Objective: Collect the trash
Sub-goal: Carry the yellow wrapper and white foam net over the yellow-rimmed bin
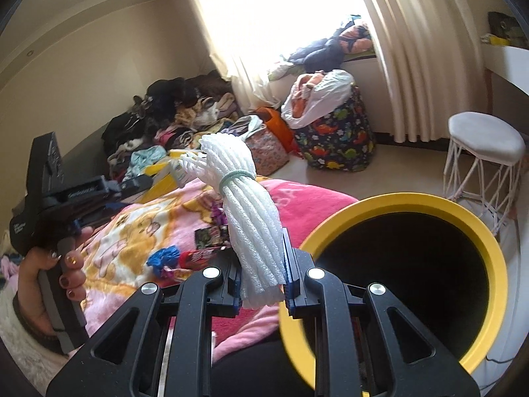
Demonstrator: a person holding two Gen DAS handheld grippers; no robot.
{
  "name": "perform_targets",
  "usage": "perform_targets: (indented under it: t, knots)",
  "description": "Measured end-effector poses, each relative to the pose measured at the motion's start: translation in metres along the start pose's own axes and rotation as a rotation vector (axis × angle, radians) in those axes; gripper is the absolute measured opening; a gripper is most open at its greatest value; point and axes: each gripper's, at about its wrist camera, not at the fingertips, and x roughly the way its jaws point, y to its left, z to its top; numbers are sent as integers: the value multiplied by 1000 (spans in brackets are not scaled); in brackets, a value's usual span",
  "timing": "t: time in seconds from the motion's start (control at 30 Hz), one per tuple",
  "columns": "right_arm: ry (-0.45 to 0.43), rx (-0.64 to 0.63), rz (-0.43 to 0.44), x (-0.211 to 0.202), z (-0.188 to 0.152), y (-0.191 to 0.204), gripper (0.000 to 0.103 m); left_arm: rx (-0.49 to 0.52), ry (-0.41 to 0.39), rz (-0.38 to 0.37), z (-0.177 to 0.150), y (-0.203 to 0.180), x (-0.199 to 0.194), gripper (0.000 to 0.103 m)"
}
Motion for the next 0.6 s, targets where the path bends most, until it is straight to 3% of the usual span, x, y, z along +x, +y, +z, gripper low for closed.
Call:
perform_targets:
  t: [0.6]
  knots:
    - [-15, 109, -96, -7, 0, -37, 18, 76, 66, -40, -21, -37, 21, 16]
